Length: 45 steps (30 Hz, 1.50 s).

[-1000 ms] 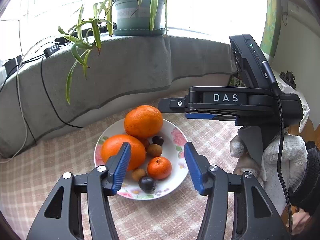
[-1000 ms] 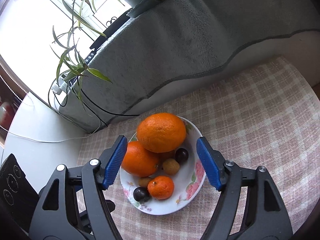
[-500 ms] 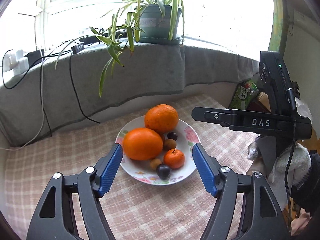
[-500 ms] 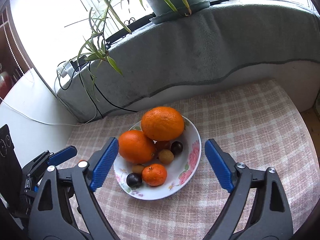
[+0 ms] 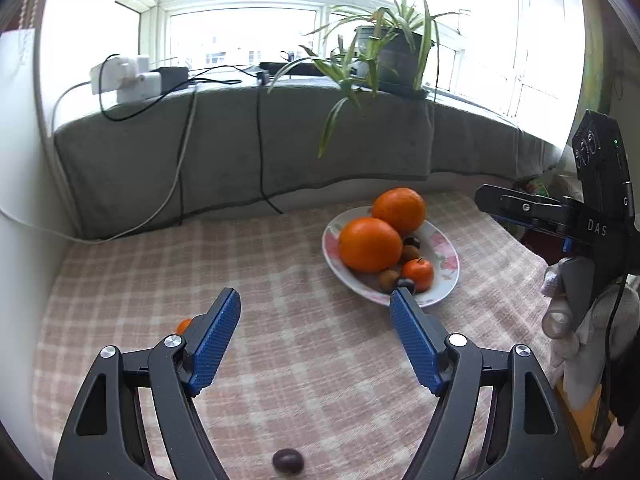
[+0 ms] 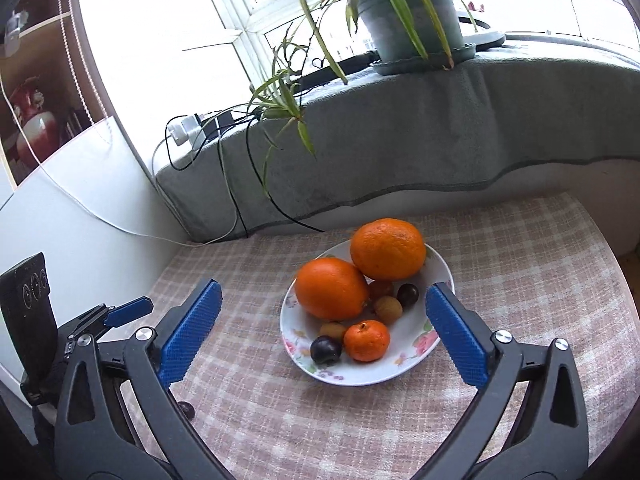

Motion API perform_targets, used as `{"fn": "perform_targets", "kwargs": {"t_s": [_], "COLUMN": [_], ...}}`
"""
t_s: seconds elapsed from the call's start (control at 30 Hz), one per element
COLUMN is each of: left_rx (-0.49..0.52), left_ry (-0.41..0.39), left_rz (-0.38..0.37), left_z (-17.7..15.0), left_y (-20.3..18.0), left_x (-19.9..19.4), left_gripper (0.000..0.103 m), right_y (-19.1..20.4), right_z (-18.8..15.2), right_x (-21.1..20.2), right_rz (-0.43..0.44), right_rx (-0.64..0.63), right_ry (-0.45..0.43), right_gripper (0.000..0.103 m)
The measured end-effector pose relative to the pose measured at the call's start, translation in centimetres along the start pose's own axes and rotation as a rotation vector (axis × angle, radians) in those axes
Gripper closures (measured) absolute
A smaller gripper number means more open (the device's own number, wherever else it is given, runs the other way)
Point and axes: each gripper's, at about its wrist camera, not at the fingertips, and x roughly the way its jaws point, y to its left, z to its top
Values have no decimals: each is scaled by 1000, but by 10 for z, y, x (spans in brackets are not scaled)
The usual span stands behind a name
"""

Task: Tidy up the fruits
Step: 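Open both grippers and withdraw them from the bowl, then close the left gripper on the small tangerine while the right grasps the dark plum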

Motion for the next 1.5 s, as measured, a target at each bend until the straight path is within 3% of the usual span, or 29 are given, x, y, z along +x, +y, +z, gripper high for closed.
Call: {"fn": "perform_targets", "kwargs": {"t_s": [0.3, 0.5, 0.9, 1.17, 1.5], "left_rx": [-99, -143, -172, -203, -223], "left_ry": [27, 32, 63, 90, 141], "left_rz": [133, 171, 164, 137, 70], "left_z": [-39, -54, -66, -68, -59], "left_y": [52, 71, 85, 97, 106], "left_x": [-25, -31, -8, 10, 43], "left_gripper": [26, 26, 26, 26, 34], "right_y": [42, 70, 133, 150, 162], "right_z": [-17, -33, -87, -111, -131], "right_x": [1, 5, 14, 34, 63], "right_rz": [23, 69, 166, 195, 239], "right_rx": [-148, -231, -384, -415, -440], "right_ry": [36, 65, 133, 212, 331], "right_gripper": [0, 0, 3, 7, 38]}}
